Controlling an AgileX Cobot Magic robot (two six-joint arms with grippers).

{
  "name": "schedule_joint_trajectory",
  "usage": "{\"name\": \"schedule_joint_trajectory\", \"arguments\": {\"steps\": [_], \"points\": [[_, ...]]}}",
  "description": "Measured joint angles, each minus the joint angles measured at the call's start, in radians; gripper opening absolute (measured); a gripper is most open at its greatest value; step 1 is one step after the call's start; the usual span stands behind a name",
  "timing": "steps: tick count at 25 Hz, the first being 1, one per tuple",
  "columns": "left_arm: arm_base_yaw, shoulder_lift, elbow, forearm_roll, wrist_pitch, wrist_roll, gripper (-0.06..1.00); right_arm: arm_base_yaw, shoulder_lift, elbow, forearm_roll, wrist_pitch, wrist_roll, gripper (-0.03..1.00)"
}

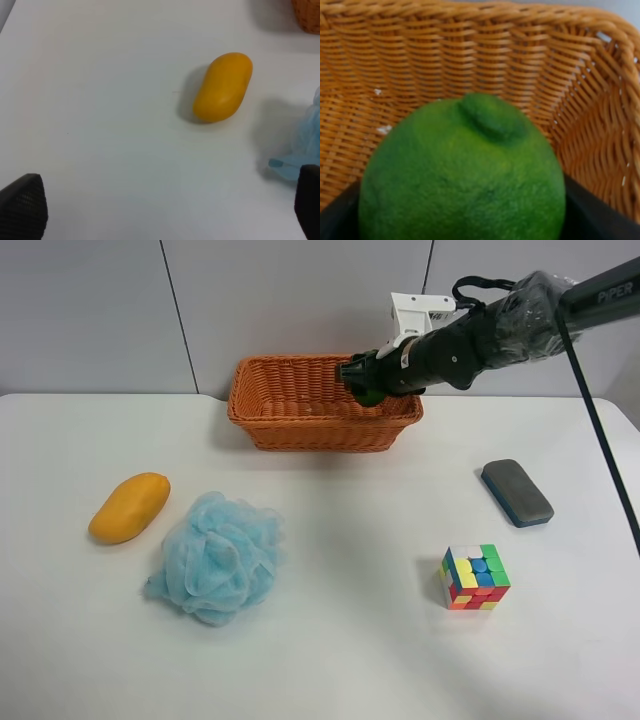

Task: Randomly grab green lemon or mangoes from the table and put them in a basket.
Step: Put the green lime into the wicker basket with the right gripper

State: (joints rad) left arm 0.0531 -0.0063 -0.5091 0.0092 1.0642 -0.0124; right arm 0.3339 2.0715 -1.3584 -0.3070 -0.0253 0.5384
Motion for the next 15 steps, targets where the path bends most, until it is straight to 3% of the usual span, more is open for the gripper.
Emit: {"name": "schedule_joint_trajectory", "arguments": {"steps": [7, 10, 15], "points": [[0.000, 0.000, 0.000, 0.000, 0.000, 0.000, 0.99, 0.000, 0.000, 0.000, 0.000, 0.033, 0.000, 0.68], [0.000, 0.000, 0.000, 0.000, 0.000, 0.000, 0.99, 0.000, 0.000, -0.001, 0.000, 0.037, 0.000, 0.90], [0.000, 0.000, 0.000, 0.000, 0.000, 0.000, 0.99, 0.000, 0.000, -0.001, 0.000, 0.042, -0.002, 0.98]]}}
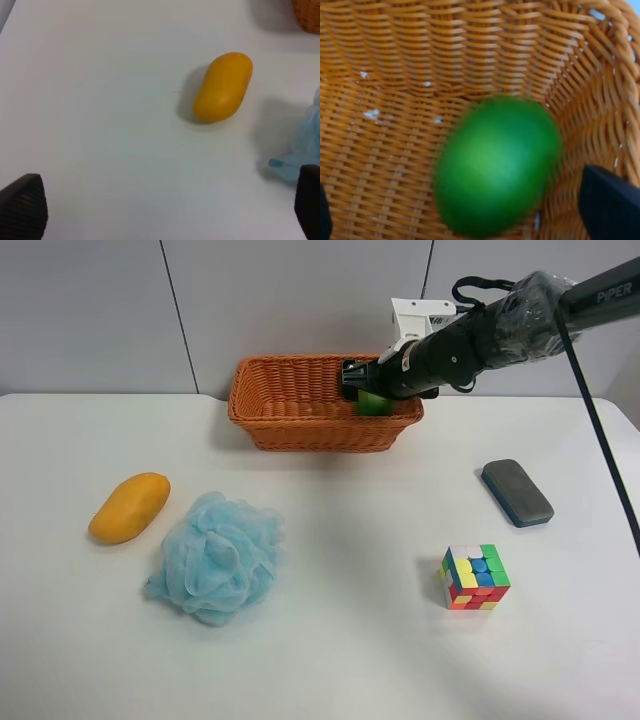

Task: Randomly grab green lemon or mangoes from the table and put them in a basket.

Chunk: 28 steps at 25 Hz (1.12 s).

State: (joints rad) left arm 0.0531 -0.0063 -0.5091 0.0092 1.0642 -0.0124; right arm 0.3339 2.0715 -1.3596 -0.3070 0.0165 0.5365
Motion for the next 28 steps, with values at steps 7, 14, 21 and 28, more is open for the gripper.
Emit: {"name": "schedule_joint_trajectory", "arguments": {"steps": [7, 14, 21, 28], "points": [[0.000, 0.000, 0.000, 0.000, 0.000, 0.000, 0.99, 0.000, -0.010, 0.000, 0.000, 0.015, 0.000, 0.99], [0.000, 0.000, 0.000, 0.000, 0.000, 0.000, 0.99, -0.003, -0.147, -0.001, -0.026, 0.175, -0.072, 0.99], [0.000, 0.000, 0.000, 0.000, 0.000, 0.000, 0.99, -0.096, -0.301, -0.004, -0.033, 0.404, -0.232, 0.99], [0.000, 0.000, 0.000, 0.000, 0.000, 0.000, 0.99, -0.263, -0.414, -0.004, 0.072, 0.746, -0.488, 0.99]]}}
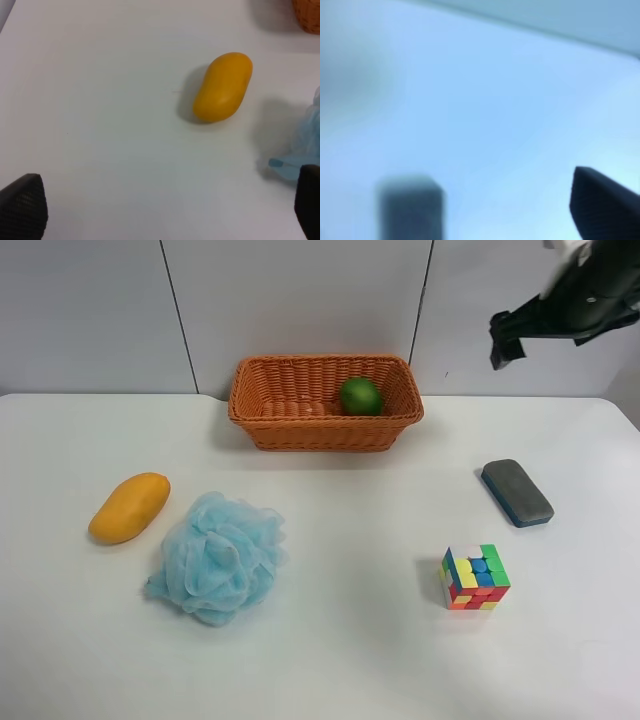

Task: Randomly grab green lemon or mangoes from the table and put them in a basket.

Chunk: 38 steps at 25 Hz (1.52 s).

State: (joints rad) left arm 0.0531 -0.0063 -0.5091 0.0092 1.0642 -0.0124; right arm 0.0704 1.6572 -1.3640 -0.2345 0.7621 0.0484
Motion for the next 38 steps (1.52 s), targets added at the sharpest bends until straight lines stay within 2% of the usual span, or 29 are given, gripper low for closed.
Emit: {"name": "schedule_joint_trajectory", "arguments": {"steps": [2, 5, 8, 12, 21, 28, 38], "points": [[0.000, 0.000, 0.000, 0.000, 0.000, 0.000, 0.99, -0.049, -0.040, 0.003, 0.041, 0.068, -0.067, 0.99], [0.000, 0.000, 0.000, 0.000, 0.000, 0.000, 0.99, -0.126, -0.118, 0.051, 0.084, 0.119, -0.145, 0.99], [0.000, 0.000, 0.000, 0.000, 0.000, 0.000, 0.99, -0.209, -0.218, 0.134, 0.117, 0.136, -0.199, 0.99], [0.000, 0.000, 0.000, 0.000, 0.000, 0.000, 0.99, -0.270, -0.392, 0.266, 0.190, 0.147, -0.237, 0.99], [0.000, 0.000, 0.000, 0.000, 0.000, 0.000, 0.99, -0.273, -0.832, 0.463, 0.379, 0.155, -0.333, 0.99], [0.000, 0.000, 0.000, 0.000, 0.000, 0.000, 0.99, -0.273, -1.154, 0.584, 0.384, 0.279, -0.340, 0.99], [0.000, 0.000, 0.000, 0.000, 0.000, 0.000, 0.99, -0.273, -1.452, 0.752, 0.401, 0.352, -0.264, 0.99]]}}
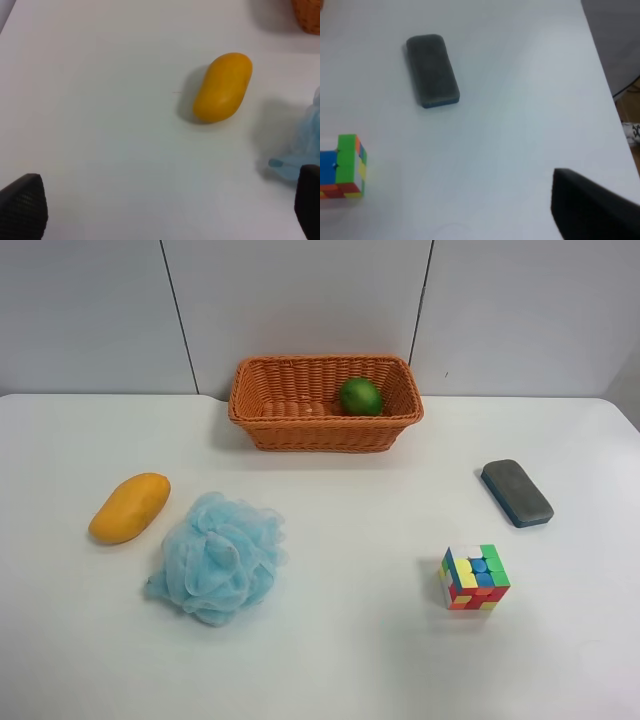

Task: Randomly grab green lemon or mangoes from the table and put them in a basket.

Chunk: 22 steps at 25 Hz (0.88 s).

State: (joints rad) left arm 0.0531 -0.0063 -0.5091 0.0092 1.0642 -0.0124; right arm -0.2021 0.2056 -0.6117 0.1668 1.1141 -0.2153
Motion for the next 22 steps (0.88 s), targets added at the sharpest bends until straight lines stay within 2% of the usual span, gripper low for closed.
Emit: {"name": "schedule_joint_trajectory", "arguments": {"steps": [3, 10, 13, 15, 19, 22], "points": [[0.000, 0.000, 0.000, 0.000, 0.000, 0.000, 0.99, 0.003, -0.055, 0.003, -0.010, 0.024, 0.035, 0.99], [0.000, 0.000, 0.000, 0.000, 0.000, 0.000, 0.99, 0.103, -0.144, 0.003, -0.102, 0.064, 0.129, 0.99], [0.000, 0.000, 0.000, 0.000, 0.000, 0.000, 0.99, 0.124, -0.161, 0.003, -0.108, 0.069, 0.162, 0.99], [0.000, 0.000, 0.000, 0.000, 0.000, 0.000, 0.99, 0.125, -0.164, 0.021, -0.104, 0.061, 0.171, 0.99], [0.000, 0.000, 0.000, 0.000, 0.000, 0.000, 0.99, 0.125, -0.163, 0.121, -0.096, -0.012, 0.181, 0.99], [0.000, 0.000, 0.000, 0.000, 0.000, 0.000, 0.99, 0.125, -0.163, 0.131, -0.105, -0.042, 0.201, 0.99]]}}
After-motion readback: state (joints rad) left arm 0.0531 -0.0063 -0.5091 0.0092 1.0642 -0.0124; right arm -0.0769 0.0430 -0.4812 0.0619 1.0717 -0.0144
